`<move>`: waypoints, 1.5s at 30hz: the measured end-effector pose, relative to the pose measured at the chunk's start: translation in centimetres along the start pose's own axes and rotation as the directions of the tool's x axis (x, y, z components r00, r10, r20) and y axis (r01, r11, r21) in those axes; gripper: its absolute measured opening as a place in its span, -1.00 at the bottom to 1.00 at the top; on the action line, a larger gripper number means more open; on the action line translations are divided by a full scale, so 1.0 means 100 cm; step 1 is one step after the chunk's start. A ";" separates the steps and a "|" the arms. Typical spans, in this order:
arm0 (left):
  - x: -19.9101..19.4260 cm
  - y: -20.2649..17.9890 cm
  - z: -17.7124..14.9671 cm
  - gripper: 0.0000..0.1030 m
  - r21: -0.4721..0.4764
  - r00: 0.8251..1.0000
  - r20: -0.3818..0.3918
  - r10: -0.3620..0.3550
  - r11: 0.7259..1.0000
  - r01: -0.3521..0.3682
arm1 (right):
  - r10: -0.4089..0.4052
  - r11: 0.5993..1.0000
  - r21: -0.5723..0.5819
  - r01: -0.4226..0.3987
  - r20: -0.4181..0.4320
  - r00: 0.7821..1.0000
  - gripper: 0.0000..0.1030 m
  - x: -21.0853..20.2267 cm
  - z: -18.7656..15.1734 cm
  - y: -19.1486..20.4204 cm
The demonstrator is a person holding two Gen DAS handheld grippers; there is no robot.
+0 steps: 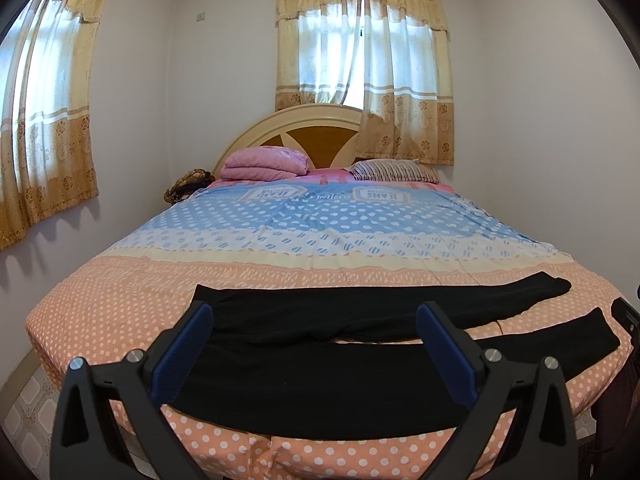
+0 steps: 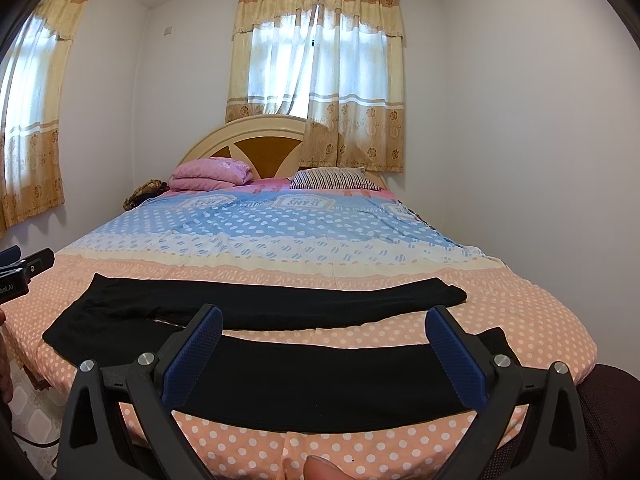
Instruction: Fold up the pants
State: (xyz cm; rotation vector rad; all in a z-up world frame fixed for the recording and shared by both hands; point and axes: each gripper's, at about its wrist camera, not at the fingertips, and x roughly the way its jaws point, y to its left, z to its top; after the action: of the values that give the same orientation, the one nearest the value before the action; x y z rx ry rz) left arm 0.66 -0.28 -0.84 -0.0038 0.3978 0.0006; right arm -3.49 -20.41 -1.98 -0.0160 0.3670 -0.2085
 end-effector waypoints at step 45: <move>0.006 0.007 -0.007 1.00 -0.006 1.000 -0.023 0.004 1.000 -0.004 | 0.003 1.000 -0.022 -0.003 -0.026 1.000 0.98 0.005 -0.008 0.008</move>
State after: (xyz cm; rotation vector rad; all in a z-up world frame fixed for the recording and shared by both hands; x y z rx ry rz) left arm 0.96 0.43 -1.72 -0.0089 0.4213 0.0059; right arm -3.15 -19.70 -2.90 -0.0350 0.3951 -0.2019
